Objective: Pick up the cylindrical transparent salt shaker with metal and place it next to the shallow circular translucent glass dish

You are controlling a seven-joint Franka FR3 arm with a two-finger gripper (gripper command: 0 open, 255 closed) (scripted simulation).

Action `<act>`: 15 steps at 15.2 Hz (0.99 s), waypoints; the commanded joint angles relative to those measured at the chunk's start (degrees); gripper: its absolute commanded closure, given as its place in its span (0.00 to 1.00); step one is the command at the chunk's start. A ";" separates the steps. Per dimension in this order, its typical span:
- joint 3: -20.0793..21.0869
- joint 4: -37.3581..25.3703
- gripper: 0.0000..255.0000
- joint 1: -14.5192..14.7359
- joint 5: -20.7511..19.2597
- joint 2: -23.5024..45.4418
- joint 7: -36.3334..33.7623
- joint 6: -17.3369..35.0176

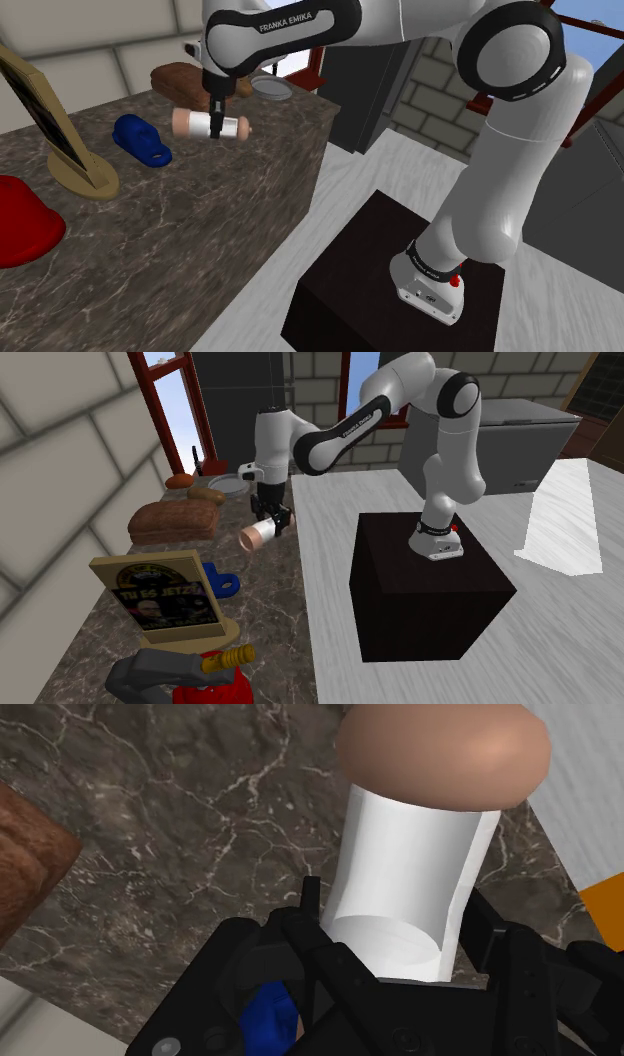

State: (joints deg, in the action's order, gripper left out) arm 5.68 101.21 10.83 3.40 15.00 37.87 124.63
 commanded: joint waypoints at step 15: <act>-3.07 -9.90 1.00 -6.32 1.95 2.79 9.63 -7.91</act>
State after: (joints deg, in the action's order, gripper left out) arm 3.00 92.40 5.37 5.10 17.07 46.13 117.17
